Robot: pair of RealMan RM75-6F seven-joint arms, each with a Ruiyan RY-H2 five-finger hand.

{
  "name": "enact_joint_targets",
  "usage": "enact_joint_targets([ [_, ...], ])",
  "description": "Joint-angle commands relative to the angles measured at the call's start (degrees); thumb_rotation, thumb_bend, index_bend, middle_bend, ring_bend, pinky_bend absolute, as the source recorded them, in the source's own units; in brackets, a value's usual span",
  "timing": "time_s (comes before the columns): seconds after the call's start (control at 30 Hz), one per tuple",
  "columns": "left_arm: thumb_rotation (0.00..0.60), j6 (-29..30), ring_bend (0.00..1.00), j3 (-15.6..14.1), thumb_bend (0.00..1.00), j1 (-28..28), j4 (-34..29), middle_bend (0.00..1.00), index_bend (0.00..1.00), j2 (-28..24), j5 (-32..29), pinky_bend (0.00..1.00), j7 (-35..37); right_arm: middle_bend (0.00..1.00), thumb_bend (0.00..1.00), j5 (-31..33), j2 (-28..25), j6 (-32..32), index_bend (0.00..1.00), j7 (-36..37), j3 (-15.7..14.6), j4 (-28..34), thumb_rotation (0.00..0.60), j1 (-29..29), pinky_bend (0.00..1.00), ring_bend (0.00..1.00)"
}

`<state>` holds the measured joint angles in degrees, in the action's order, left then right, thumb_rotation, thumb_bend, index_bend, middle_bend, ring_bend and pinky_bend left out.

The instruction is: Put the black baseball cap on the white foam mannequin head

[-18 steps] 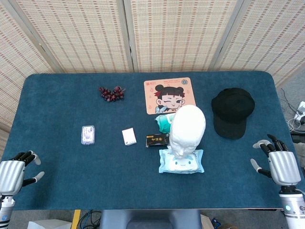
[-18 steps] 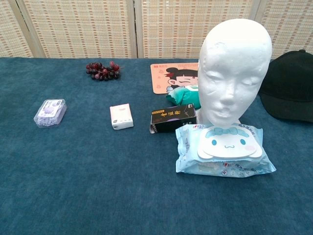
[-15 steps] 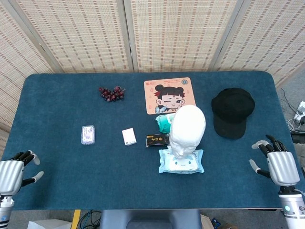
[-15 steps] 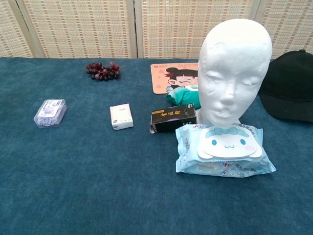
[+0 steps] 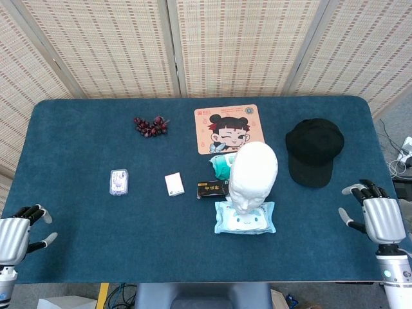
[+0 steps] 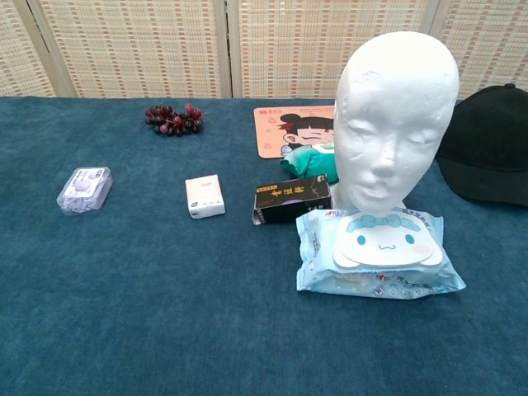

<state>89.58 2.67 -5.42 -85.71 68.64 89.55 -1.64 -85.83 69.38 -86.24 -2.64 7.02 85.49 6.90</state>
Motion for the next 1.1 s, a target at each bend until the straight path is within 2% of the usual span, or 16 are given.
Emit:
enact_joint_targets([
  [0.03, 0.6, 0.0, 0.43, -0.1, 0.02, 0.1, -0.3, 0.47, 0.57, 0.1, 0.0, 0.67, -0.5, 0.51, 0.19, -0.4, 1.9, -1.3, 0.49, 0.2, 1.4, -3.3, 0.6, 1.0, 0.45, 0.32],
  [0.17, 0.6, 0.1, 0.43, -0.3, 0.02, 0.2, -0.5, 0.47, 0.57, 0.3, 0.1, 0.67, -1.3, 0.63, 0.06, -0.6, 4.1, -1.2, 0.6, 1.0, 2.7, -8.9, 0.6, 2.8, 0.57, 0.41],
  [0.27, 0.6, 0.2, 0.43, -0.4, 0.02, 0.3, -0.8, 0.47, 0.57, 0.4, 0.2, 0.67, -1.7, 0.71, 0.01, -0.8, 6.5, -1.5, 0.66, 3.1, 3.6, -14.1, 0.6, 4.2, 0.67, 0.47],
  [0.47, 0.6, 0.0, 0.43, -0.4, 0.02, 0.4, -1.1, 0.47, 0.56, 0.2, -0.1, 0.67, -1.8, 0.84, 0.0, -1.0, 13.6, -2.7, 0.81, 9.0, 4.9, -28.1, 0.6, 6.8, 0.79, 0.58],
  [0.63, 0.6, -0.2, 0.43, -0.5, 0.02, 0.5, -1.6, 0.47, 0.56, 0.0, -0.2, 0.67, -1.9, 0.88, 0.0, -0.5, 18.1, -1.2, 0.84, 11.6, 4.8, -37.1, 0.6, 8.7, 0.82, 0.61],
  [0.73, 0.6, -0.2, 0.43, -0.5, 0.02, 0.5, -1.9, 0.47, 0.56, -0.2, 0.0, 0.67, -1.9, 0.88, 0.0, -0.1, 19.9, 0.0, 0.84, 12.4, 4.7, -40.5, 0.6, 9.6, 0.82, 0.61],
  [1.1, 0.6, -1.1, 0.43, -0.6, 0.02, 0.3, -2.0, 0.47, 0.56, -0.3, -0.5, 0.67, -1.9, 0.88, 0.0, 1.8, 24.7, 4.9, 0.84, 14.8, 4.3, -48.1, 0.6, 12.1, 0.82, 0.62],
])
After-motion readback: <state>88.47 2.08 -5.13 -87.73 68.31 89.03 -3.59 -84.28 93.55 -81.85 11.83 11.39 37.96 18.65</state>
